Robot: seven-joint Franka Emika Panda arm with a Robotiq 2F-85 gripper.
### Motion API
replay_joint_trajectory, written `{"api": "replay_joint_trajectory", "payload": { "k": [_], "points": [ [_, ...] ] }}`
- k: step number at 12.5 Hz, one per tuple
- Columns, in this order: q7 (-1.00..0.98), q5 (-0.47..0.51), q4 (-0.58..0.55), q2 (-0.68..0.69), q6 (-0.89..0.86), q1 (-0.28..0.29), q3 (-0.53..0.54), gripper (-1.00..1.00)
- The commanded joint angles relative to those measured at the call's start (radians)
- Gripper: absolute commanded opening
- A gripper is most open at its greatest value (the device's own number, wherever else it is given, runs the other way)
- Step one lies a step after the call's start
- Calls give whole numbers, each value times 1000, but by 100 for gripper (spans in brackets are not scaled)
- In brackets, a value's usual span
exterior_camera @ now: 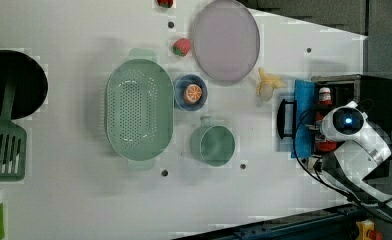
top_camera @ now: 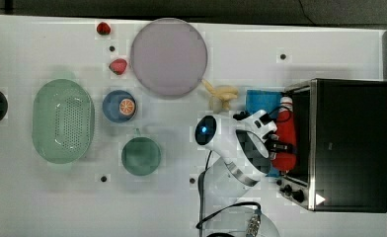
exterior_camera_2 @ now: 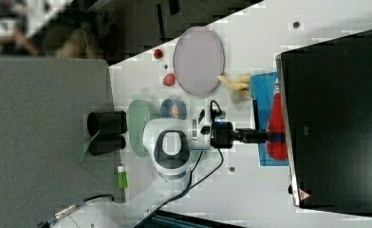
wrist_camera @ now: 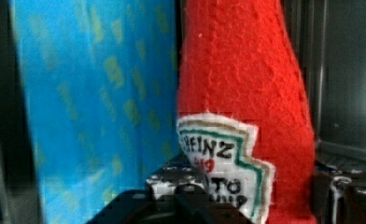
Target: Pick Ketchup from the table and place in oven.
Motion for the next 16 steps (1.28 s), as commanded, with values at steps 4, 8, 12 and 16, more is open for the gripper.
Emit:
{"api": "replay_joint_trajectory", "payload": {
  "k": [4, 8, 12, 16],
  "points": [
    [53, -105, 52, 45, 20, 15, -73, 20],
    [131, -105, 65, 81, 45, 17, -73, 87],
    [131, -101, 71, 54, 59, 33, -61, 100],
    [55, 116, 67, -93, 63, 50, -17, 100]
  ]
}}
